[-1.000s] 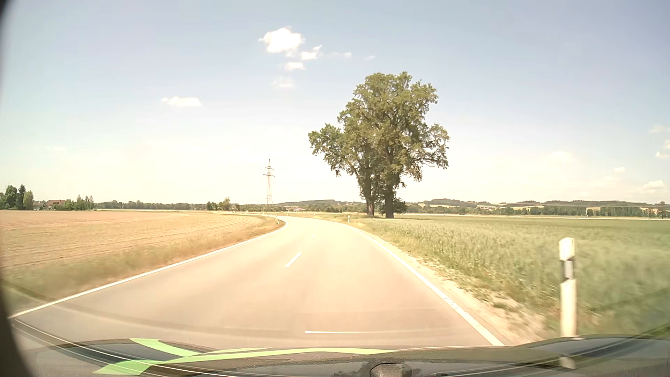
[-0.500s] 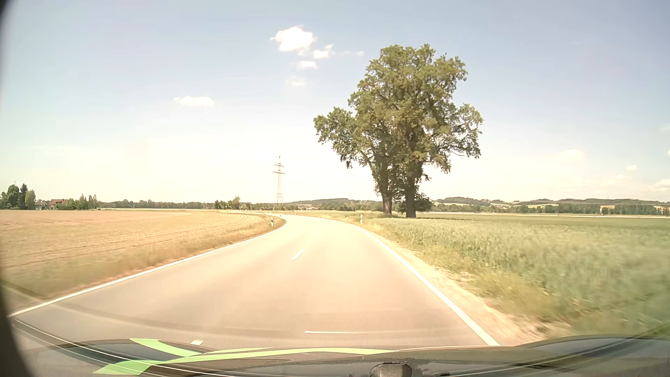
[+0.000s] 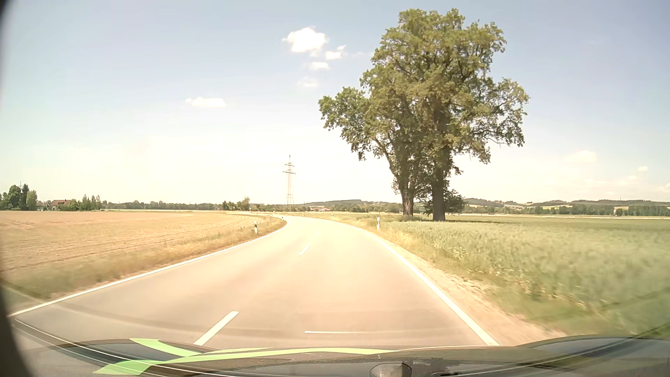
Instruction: Follow the waypoints while adhering to traffic rules and regulations
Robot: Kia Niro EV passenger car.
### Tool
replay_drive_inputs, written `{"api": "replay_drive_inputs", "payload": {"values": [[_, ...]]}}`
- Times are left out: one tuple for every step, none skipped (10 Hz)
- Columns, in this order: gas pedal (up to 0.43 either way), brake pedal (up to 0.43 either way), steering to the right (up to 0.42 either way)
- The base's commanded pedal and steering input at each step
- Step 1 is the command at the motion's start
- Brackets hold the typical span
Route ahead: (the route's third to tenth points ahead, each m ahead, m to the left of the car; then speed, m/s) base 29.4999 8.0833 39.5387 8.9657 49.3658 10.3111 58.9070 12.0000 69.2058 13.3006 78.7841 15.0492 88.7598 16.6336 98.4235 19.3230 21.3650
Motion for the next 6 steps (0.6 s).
{"api": "replay_drive_inputs", "payload": {"values": [[0.26,0.0,-0.018],[0.248,0.0,-0.018],[0.22,0.0,-0.018],[0.22,0.0,-0.018],[0.22,0.0,-0.018],[0.22,0.0,-0.018]]}}
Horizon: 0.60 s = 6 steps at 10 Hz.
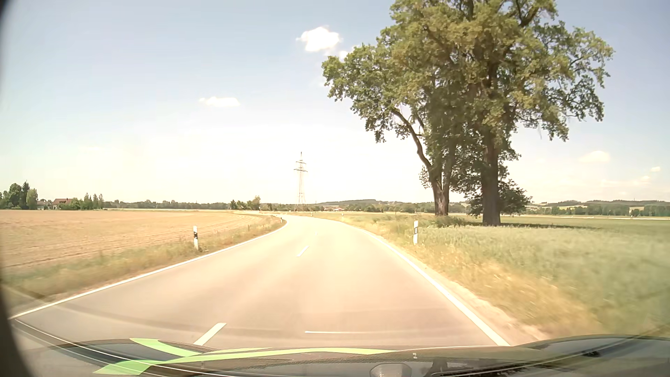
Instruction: Follow the waypoints while adhering to traffic rules and regulations
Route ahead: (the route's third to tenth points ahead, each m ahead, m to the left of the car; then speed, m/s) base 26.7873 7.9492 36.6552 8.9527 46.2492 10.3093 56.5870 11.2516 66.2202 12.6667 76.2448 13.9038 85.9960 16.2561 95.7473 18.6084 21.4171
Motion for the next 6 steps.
{"api": "replay_drive_inputs", "payload": {"values": [[0.228,0.0,-0.018],[0.228,0.0,-0.018],[0.228,0.0,-0.018],[0.228,0.0,-0.018],[0.228,0.0,-0.018],[0.228,0.0,-0.018]]}}
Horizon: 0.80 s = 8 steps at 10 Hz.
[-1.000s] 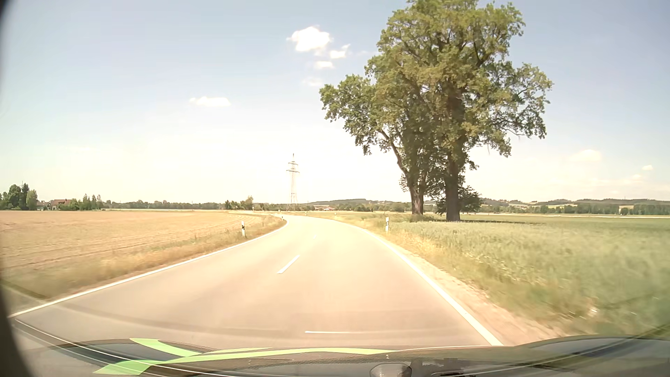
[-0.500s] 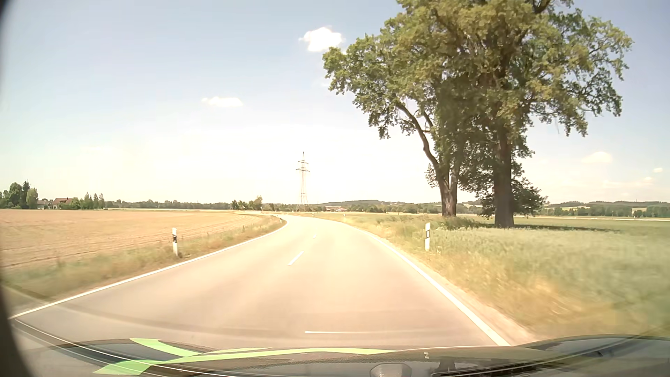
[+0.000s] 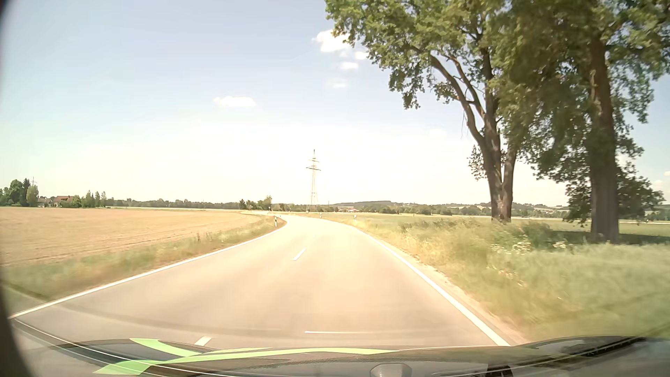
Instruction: Follow the waypoints while adhering to traffic rules and regulations
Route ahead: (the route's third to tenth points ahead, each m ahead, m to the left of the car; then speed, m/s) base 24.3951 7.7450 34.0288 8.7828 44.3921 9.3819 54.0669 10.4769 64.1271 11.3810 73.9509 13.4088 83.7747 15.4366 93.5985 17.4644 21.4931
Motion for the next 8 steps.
{"api": "replay_drive_inputs", "payload": {"values": [[0.228,0.0,-0.018],[0.228,0.0,-0.018],[0.228,0.0,-0.018],[0.22,0.0,-0.018],[0.22,0.0,-0.019],[0.22,0.0,-0.019],[0.22,0.0,-0.019],[0.228,0.0,-0.019]]}}
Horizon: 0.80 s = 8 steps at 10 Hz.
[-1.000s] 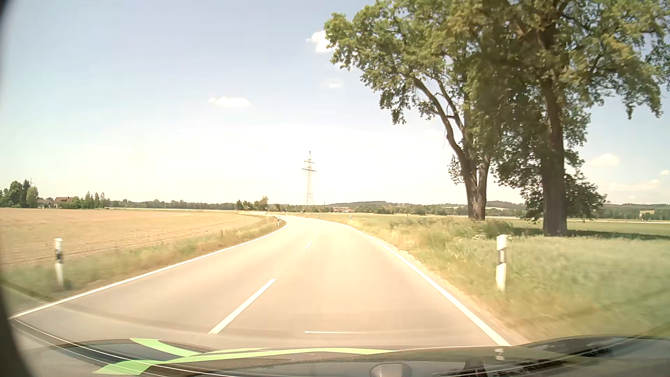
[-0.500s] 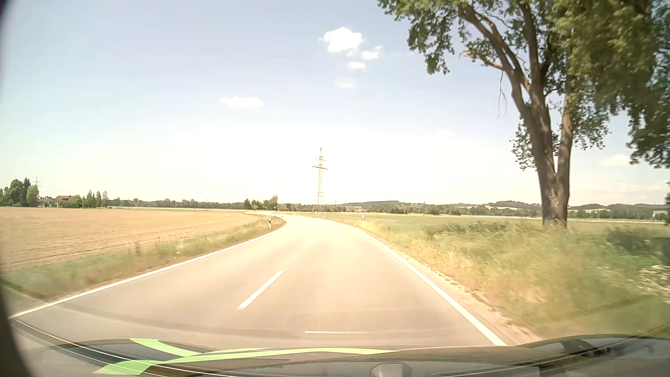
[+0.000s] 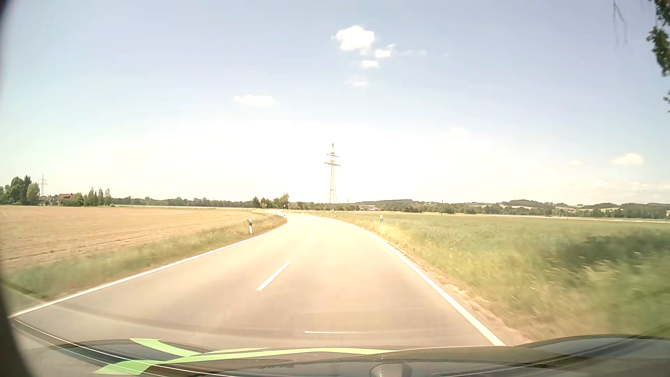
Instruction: Follow the waypoints while adhering to traffic rules and regulations
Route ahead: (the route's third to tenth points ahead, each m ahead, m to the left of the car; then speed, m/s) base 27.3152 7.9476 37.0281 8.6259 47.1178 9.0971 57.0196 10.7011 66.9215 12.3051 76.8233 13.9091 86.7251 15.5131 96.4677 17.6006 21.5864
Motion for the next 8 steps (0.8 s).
{"api": "replay_drive_inputs", "payload": {"values": [[0.24,0.0,-0.019],[0.26,0.0,-0.019],[0.26,0.0,-0.019],[0.268,0.0,-0.019],[0.28,0.0,-0.019],[0.28,0.0,-0.019],[0.28,0.0,-0.019],[0.28,0.0,-0.019]]}}
